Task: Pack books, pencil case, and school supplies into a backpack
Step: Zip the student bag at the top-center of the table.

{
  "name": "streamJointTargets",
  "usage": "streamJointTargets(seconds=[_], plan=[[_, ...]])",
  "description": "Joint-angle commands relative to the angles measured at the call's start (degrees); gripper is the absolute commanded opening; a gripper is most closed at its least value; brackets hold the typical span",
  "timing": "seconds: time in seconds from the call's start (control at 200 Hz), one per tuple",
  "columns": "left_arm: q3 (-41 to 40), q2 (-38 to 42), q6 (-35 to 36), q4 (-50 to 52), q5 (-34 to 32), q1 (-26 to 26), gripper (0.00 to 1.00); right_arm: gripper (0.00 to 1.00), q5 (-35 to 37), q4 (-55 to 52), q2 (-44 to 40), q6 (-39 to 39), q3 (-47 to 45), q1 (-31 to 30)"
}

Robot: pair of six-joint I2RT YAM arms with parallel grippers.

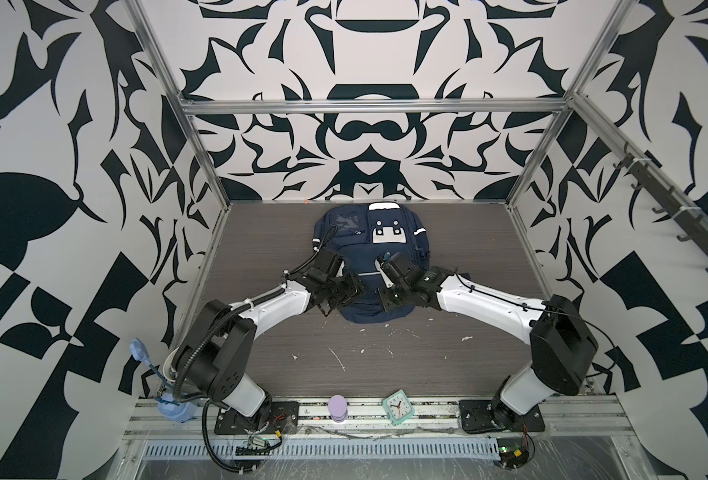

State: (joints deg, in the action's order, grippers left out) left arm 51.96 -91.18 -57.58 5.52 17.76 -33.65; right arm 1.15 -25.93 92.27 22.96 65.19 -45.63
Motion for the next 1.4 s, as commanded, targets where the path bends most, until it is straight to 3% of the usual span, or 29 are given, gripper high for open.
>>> streamJointTargets(seconds=[0.0,0.195,0.44,0.61,0.885,1.085,1.235,1.28,1.395], plan=[[2.02,-2.71,-1.63,-4.89,-0.72,0.34,0.56,0.00,0.39,-0.84,-2.86,0.33,0.43,-0.32],[4.45,-4.37,0.22,-4.11,-1.95,2.00,0.46,0.00,0.79,-0.89,-3.40,0.33,-0.65,-0.36],[3.89,-2.53,2.64,-2.42,-1.72,6.57,0.14,0.00,4.42,-3.72,-2.66,-1.75,-0.18,0.20],[3.24,-0.26,5.30,0.01,-0.99,10.97,0.07,0.00,4.77,-4.28,-3.72,-3.03,-0.96,3.54],[1.57,2.34,9.14,3.46,0.29,18.79,0.07,0.00,2.61,-4.21,-6.39,-3.73,-4.72,14.24],[2.76,-0.60,10.48,3.54,0.71,20.76,0.09,0.00,-1.84,-1.94,-7.54,-3.11,-5.64,14.55],[4.25,-2.89,10.18,3.18,2.18,21.26,0.11,0.00,-1.05,-1.39,-6.68,-2.83,-6.00,14.43],[4.46,-3.00,10.19,3.18,2.45,21.26,0.15,0.00,-1.42,-1.40,-6.71,-2.77,-6.03,14.48],[4.46,-2.86,10.30,3.27,3.58,21.19,0.38,0.02,-4.51,1.28,-6.98,-2.37,-6.87,14.39]])
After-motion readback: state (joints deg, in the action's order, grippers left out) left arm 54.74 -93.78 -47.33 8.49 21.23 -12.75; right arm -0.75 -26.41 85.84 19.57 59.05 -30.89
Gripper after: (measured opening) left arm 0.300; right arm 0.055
